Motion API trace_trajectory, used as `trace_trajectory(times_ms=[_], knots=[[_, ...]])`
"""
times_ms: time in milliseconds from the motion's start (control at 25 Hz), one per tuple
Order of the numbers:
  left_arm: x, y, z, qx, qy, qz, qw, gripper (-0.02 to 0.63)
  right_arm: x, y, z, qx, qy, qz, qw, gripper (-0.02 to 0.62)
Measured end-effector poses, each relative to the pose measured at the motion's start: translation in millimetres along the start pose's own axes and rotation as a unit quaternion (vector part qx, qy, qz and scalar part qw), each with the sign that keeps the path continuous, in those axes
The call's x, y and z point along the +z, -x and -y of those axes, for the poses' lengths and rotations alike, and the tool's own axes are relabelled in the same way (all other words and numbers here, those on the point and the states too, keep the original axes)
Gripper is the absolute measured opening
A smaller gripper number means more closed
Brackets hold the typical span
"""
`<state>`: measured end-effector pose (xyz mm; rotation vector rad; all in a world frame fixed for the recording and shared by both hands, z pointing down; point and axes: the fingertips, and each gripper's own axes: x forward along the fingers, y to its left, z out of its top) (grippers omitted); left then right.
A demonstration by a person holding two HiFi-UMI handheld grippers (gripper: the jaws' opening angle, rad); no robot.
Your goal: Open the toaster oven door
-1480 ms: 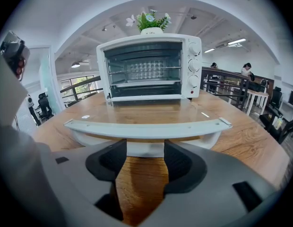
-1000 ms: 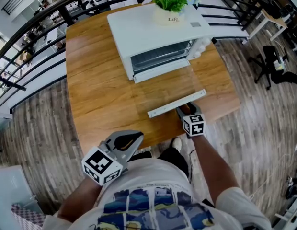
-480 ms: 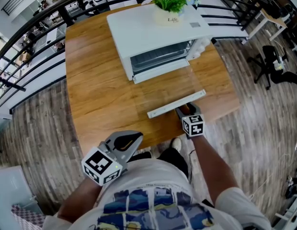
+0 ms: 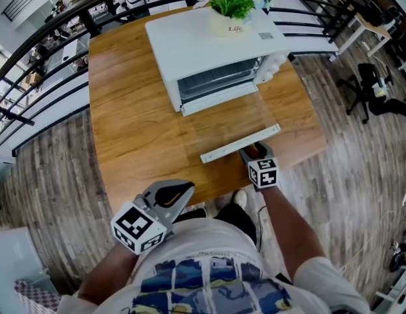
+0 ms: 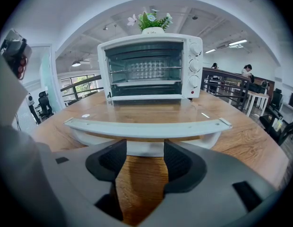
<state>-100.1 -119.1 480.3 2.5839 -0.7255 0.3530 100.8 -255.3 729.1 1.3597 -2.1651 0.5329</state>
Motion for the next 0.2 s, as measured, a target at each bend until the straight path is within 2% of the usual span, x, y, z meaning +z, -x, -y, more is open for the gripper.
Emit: trace_trajectory(times_ms=[200], knots=[[-4.3,1.4,6.3,-0.006,0.009,-0.006,0.9999,0.002,-12.3,9.6,-3.6,-0.002,-0.004,-0.012,1.0,0.245]])
